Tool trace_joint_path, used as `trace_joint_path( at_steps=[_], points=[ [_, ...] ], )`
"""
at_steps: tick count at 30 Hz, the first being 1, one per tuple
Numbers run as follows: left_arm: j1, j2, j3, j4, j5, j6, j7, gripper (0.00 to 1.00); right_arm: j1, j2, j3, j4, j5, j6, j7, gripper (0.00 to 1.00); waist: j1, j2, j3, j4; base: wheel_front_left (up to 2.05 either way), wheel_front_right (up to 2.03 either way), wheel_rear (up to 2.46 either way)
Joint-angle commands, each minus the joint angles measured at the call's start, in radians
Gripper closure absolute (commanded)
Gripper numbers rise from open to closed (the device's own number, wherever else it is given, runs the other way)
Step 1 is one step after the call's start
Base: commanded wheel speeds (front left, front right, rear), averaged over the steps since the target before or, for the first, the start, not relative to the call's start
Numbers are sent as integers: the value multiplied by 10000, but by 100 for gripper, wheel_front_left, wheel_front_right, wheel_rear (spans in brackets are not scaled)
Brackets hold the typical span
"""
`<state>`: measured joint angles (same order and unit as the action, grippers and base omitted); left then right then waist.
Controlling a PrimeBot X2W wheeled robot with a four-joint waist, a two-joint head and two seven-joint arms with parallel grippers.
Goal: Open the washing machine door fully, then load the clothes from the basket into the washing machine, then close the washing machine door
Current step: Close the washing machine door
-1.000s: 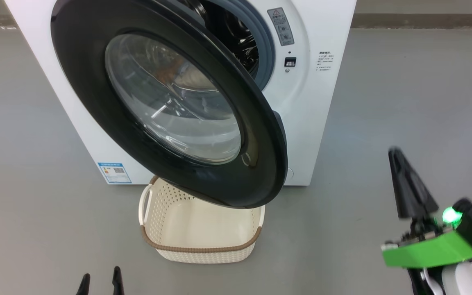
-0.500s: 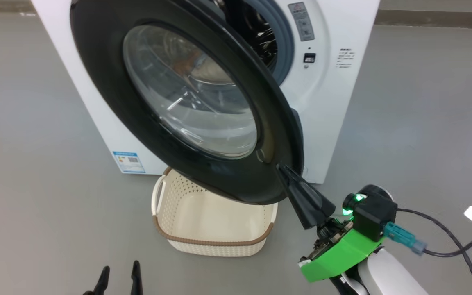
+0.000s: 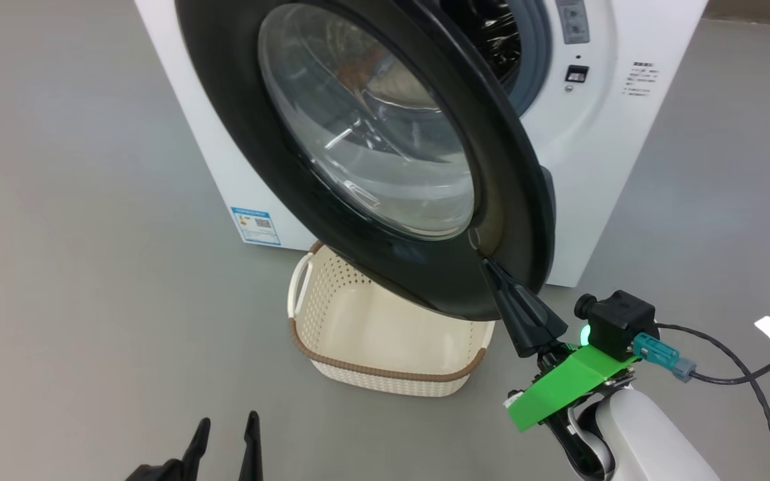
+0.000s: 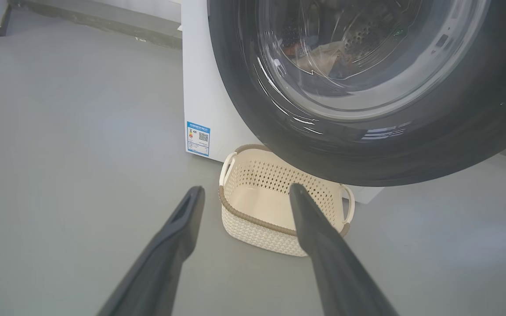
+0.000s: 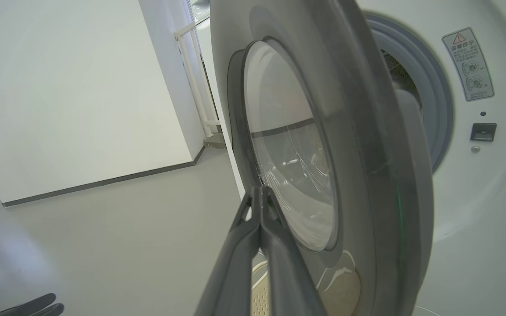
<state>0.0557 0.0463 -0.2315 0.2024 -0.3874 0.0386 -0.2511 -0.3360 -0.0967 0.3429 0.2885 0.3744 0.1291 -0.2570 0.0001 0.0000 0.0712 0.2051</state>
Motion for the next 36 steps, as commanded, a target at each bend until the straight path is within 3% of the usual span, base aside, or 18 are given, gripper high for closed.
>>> trace_joint_path(
  at_steps=[1,36],
  points=[
    [-350,39,246,-187,-83,78,-107,0,-385,135,135,-163,129,16,-48,100,-1,0,84,186,0,0,0],
    [-674,39,-237,-291,-549,267,-107,0,-1321,-744,-743,783,305,16,-48,100,-1,0,849,771,0,0,0]
  ],
)
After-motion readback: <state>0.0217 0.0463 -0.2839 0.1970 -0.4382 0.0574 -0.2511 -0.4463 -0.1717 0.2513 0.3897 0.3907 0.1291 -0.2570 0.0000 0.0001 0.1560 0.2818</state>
